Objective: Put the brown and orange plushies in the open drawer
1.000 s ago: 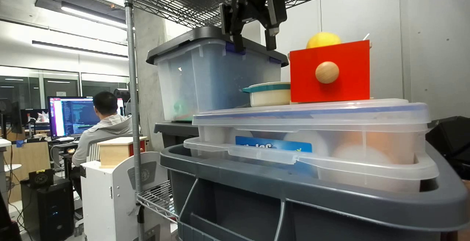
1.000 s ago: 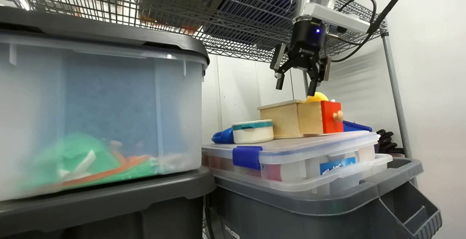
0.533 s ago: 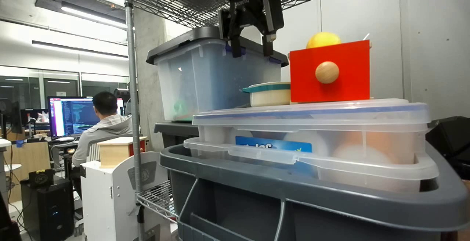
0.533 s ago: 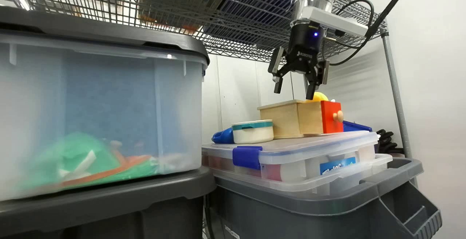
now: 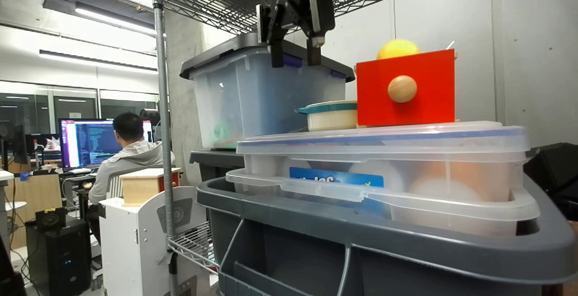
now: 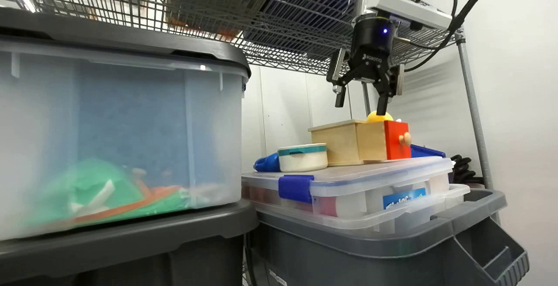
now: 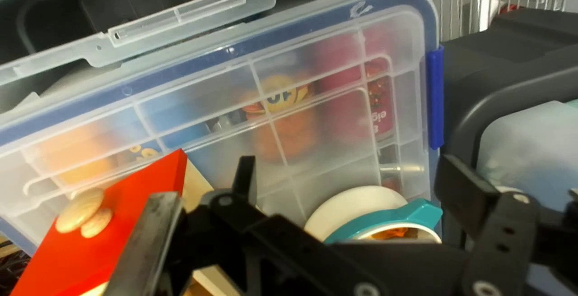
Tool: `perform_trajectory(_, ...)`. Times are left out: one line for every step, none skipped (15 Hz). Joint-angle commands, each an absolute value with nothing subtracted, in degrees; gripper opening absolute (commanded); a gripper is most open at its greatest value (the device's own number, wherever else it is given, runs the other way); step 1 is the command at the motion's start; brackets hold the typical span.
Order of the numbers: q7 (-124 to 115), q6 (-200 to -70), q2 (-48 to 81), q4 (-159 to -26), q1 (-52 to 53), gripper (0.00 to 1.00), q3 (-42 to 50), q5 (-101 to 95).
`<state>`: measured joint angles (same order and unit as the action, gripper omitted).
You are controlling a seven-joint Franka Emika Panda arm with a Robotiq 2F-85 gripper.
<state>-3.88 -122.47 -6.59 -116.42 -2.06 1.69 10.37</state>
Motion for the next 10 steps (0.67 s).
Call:
perform_trajectory(-6.9,-118.6,-11.7,-120.4,-2.0,1.00,1.5,9.0)
perform_trajectory(-7.6,-117.2,-12.7,-121.2,-2.0,1.00,1.4,8.9)
perform_trajectory(-8.6,-115.8,-13.6,-121.9,-2.1,1.00,1.3,8.7)
perform_trajectory(-9.9,-114.1,-14.5,-122.5,-2.2,1.00,1.2,8.3)
perform_trajectory(-11.1,-113.0,-15.5,-123.3,-2.4,1.00,1.0,7.6)
perform_trajectory(-12.0,-111.9,-16.4,-124.0,-2.5,1.00,0.9,6.8)
perform_trajectory(-13.0,-111.1,-17.5,-125.0,-2.6,1.00,0.7,5.7)
perform_trajectory(-13.6,-110.2,-18.4,-125.7,-2.7,1.00,0.6,4.9)
perform_trajectory(-13.9,-109.7,-19.6,-126.9,-2.7,1.00,0.4,3.9)
perform_trajectory(-13.7,-109.1,-20.6,-127.9,-2.7,1.00,0.3,3.0)
